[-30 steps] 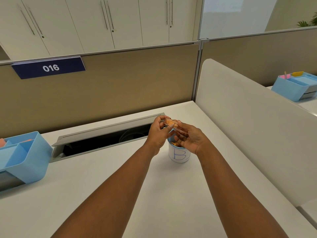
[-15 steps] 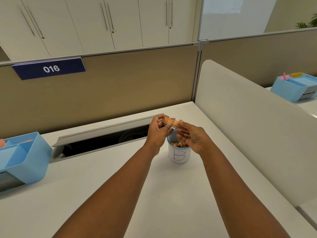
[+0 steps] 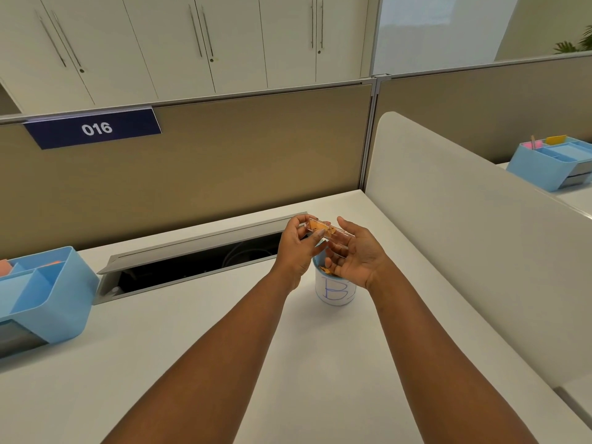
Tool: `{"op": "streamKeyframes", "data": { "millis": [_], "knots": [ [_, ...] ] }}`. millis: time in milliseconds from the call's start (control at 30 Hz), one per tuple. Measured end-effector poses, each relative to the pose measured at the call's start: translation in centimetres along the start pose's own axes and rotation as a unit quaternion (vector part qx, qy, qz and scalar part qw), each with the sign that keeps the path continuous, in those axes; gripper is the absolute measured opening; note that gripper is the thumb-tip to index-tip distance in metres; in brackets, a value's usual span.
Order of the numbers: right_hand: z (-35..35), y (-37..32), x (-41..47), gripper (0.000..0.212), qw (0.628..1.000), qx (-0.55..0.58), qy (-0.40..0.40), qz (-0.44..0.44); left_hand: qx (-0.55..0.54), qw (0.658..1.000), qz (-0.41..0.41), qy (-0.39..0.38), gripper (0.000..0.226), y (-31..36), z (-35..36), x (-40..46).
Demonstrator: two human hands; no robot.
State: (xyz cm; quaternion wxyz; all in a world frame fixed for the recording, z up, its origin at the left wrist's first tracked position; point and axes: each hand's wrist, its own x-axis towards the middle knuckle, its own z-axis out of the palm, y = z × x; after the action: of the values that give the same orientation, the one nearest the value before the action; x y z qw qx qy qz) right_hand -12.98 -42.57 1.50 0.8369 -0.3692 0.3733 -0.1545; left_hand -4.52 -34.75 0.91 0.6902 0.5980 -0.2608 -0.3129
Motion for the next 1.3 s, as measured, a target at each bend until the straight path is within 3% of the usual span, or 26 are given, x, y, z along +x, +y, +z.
{"op": "streamKeyframes", "data": {
  "millis": [300,467,600,800,967,1033,1167,1300],
  "knots": [
    [-0.4,0.0,-0.3,0.009,0.998,-0.023,0.035,-0.049,0.027,1.000,-0.005,0.011,0.035,-0.2,-0.1,0.2],
    [-0.5,-0.5,-0.1,0.017,0.980,-0.158,0.089,-0.084,0.068,0.997,-0.001,0.030,0.033,-0.1,-0.3,0.3],
    [-0.9,-0.9,0.5,0.029,0.922,-0.316,0.179,-0.136,0.072,0.996,0.017,0.048,0.033,0.1,-0.4,0.3],
    [-1.4,-0.5,0.1,0.011,0.781,-0.522,0.230,-0.255,0.201,0.976,0.073,0.042,0.041,0.0,-0.2,0.0],
    [-0.9,-0.4,-0.5,0.028,0.770,-0.436,0.188,-0.426,0.269,0.960,0.073,0.026,0.046,-0.1,0.4,0.1],
    [-0.8,-0.4,-0.7,0.044,0.741,-0.452,0.152,-0.472,0.285,0.955,0.073,0.027,0.049,-0.2,0.6,0.1],
    [-1.2,-0.1,-0.4,0.039,0.677,-0.540,0.113,-0.487,0.275,0.958,0.077,0.031,0.045,-0.3,0.8,0.0],
    [-1.1,0.3,-0.4,0.037,0.686,-0.521,0.104,-0.497,0.277,0.957,0.084,0.029,0.046,-0.4,0.8,0.1]
  ]
}}
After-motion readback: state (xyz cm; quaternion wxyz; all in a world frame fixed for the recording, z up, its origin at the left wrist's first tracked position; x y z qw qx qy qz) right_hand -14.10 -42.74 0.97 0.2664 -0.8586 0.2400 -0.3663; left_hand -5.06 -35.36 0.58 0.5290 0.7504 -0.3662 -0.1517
